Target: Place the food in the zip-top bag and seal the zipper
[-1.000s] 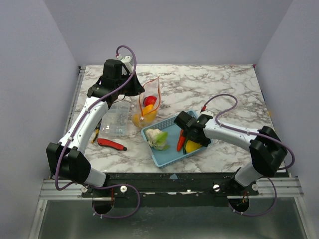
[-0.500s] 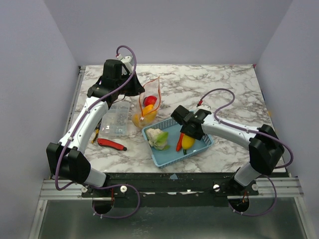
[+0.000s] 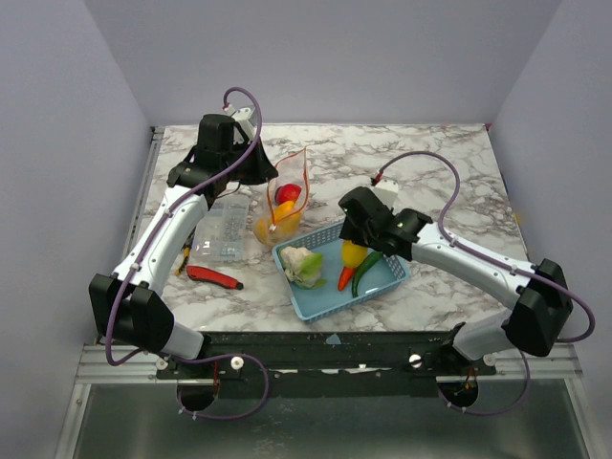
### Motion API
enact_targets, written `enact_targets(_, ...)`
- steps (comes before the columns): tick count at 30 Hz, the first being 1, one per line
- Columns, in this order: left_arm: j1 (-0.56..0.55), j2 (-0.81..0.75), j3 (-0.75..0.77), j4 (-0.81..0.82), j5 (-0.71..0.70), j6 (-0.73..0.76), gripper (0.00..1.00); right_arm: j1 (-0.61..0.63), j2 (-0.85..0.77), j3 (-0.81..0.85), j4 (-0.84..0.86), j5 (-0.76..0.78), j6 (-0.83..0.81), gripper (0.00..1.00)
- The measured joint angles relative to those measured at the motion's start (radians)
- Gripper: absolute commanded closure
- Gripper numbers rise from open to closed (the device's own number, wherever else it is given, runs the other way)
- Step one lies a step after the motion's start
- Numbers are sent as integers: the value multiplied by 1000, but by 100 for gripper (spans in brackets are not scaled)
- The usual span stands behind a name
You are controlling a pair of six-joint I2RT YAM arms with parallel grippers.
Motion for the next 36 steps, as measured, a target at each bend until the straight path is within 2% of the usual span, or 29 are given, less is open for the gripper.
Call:
enact_targets(7, 0, 0, 0, 0, 3, 0, 100, 0, -59, -3, 432, -101, -168, 80)
enact_targets(12, 0, 0, -1, 0, 5, 0, 100, 0, -38, -5, 745, -101, -218, 78)
enact_targets(18, 0, 0, -1, 0, 7, -1, 100, 0, 73, 13, 964, -101, -255, 77)
enact_targets(21, 0, 0, -1, 0, 8, -1, 100, 0, 120, 13, 1040, -100, -269, 73)
enact_targets(23, 0, 0, -1, 0, 10, -2, 100, 0, 143, 16, 1066, -98, -279, 65)
enact_targets(31, 1, 0, -1, 1, 14, -4, 100, 0, 227, 139, 1038, -98, -291, 18)
enact_targets(34, 2, 0, -2, 1, 18, -5, 100, 0, 234, 163, 1008, -98, -294, 12)
enact_targets(36, 3, 0, -2, 1, 21, -5, 100, 0, 238, 172, 988, -99, -294, 12)
